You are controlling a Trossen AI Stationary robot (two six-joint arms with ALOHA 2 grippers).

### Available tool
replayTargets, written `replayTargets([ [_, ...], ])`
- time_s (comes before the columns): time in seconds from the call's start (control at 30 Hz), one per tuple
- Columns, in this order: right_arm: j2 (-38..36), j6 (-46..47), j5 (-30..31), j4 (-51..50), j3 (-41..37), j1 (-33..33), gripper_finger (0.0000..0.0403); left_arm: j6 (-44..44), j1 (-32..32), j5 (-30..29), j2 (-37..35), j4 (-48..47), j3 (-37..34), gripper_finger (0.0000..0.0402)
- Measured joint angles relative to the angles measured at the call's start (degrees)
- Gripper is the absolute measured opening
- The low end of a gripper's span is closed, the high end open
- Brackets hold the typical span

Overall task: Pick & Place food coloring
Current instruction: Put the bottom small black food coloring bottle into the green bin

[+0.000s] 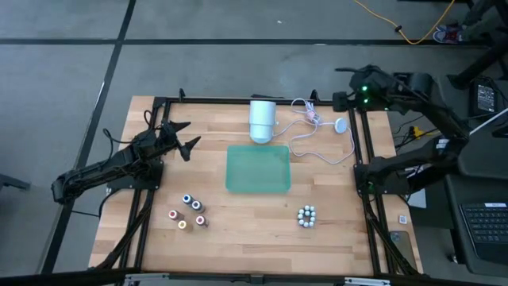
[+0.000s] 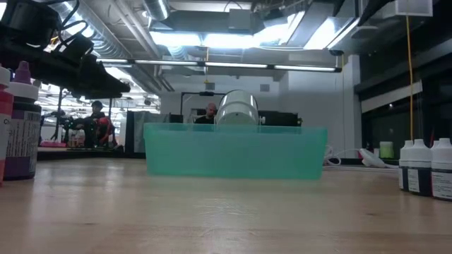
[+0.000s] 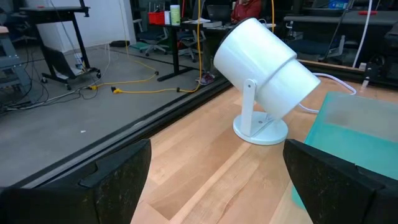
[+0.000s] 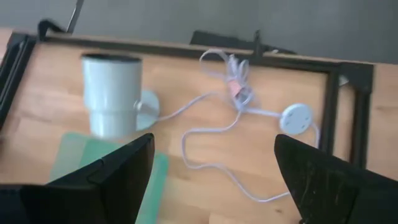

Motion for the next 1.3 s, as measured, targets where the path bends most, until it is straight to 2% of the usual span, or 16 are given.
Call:
replayTargets([
  [0.2, 2.3, -1.6, -0.3, 0.6, -2.2, 6.2, 0.0333, 0.0, 0.0, 0.0, 0.0, 0.0, 0.0, 0.0361],
  [0.37, -0.4, -4.6, -3.7, 6.7, -12.5, 9.7, 0.0333, 0.0, 0.0, 0.0, 0.0, 0.0, 0.0, 0.0361],
  [0.57, -4.7, -5.3, -9.3, 20.9, -25.1, 14.5, 0.0333, 0.0, 0.0, 0.0, 0.0, 0.0, 0.0, 0.0361],
  [0.83, -6.6, -5.4, -14.3, 33.2, -37.8, 21.6, 0.0333, 0.0, 0.0, 0.0, 0.0, 0.0, 0.0, 0.0361],
  [1.03, -6.5, -7.6, -16.9, 38.0, -43.3, 27.5, 0.0333, 0.0, 0.0, 0.0, 0.0, 0.0, 0.0, 0.0361],
  [1.3, -6.4, -8.5, -17.5, 38.3, -46.9, 35.3, 0.0333, 0.0, 0.0, 0.0, 0.0, 0.0, 0.0, 0.0361],
])
